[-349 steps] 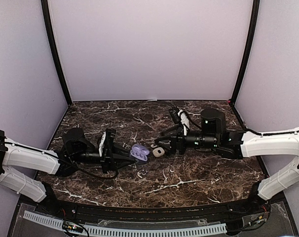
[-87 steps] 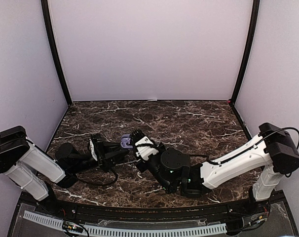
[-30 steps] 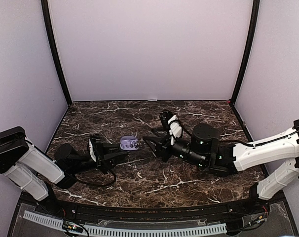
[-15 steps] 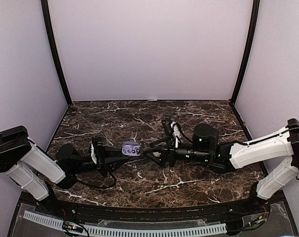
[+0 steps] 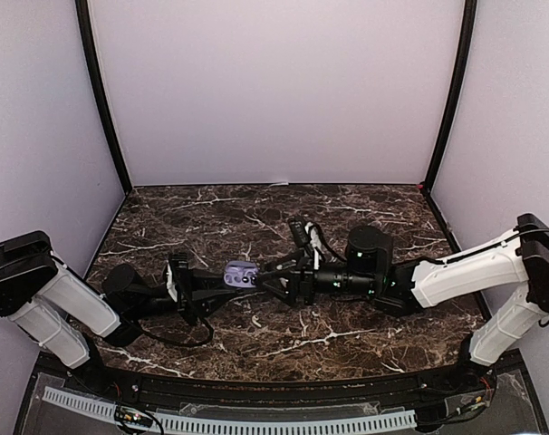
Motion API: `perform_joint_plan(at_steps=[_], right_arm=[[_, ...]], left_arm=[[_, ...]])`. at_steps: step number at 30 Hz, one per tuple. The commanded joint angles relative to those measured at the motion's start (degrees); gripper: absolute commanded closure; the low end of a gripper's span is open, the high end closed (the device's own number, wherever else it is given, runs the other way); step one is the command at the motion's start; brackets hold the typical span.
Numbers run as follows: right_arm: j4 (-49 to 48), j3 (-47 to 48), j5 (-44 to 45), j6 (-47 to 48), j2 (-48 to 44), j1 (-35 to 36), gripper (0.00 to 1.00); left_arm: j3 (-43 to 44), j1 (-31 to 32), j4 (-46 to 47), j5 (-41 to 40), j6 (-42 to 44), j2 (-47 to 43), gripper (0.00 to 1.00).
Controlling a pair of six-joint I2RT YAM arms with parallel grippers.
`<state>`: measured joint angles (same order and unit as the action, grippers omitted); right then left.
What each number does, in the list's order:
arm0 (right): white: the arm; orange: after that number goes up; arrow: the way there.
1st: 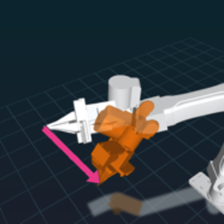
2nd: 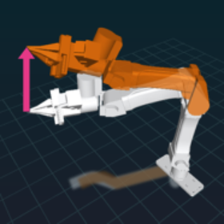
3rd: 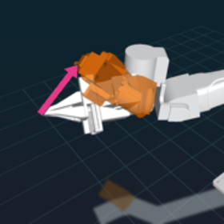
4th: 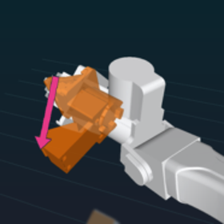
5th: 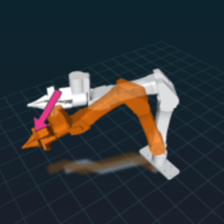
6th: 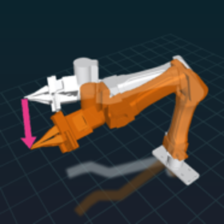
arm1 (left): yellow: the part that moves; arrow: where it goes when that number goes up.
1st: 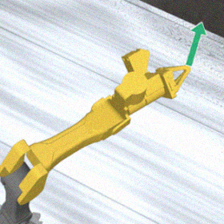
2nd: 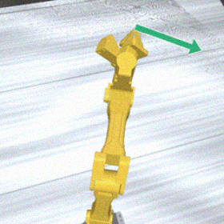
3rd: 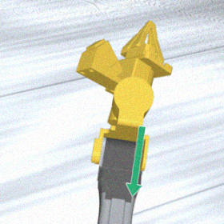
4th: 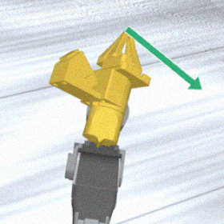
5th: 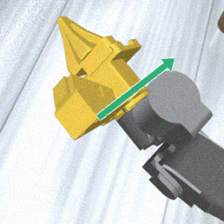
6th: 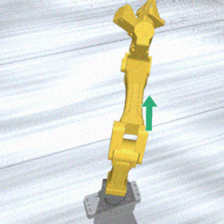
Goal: Insert the wireless bluetooth earbuds into the charging case
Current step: Adjust the left earbud in the left side groove of the charging case.
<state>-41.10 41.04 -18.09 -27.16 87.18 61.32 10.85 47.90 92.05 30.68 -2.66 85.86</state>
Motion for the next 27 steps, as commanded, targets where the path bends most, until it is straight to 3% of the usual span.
perform_joint_plan(at_steps=[1, 27], right_arm=[[-2.5, 2.2, 0.7, -0.8, 0.4, -0.6, 0.3], [-4.1, 0.0, -1.6, -1.1, 3.3, -1.3, 0.36]], left_arm=[[0.5, 0.3, 9.3, 0.9, -0.4, -0.8, 0.99], [0.5, 0.3, 8.7, 0.6, -0.6, -1.5, 0.99]])
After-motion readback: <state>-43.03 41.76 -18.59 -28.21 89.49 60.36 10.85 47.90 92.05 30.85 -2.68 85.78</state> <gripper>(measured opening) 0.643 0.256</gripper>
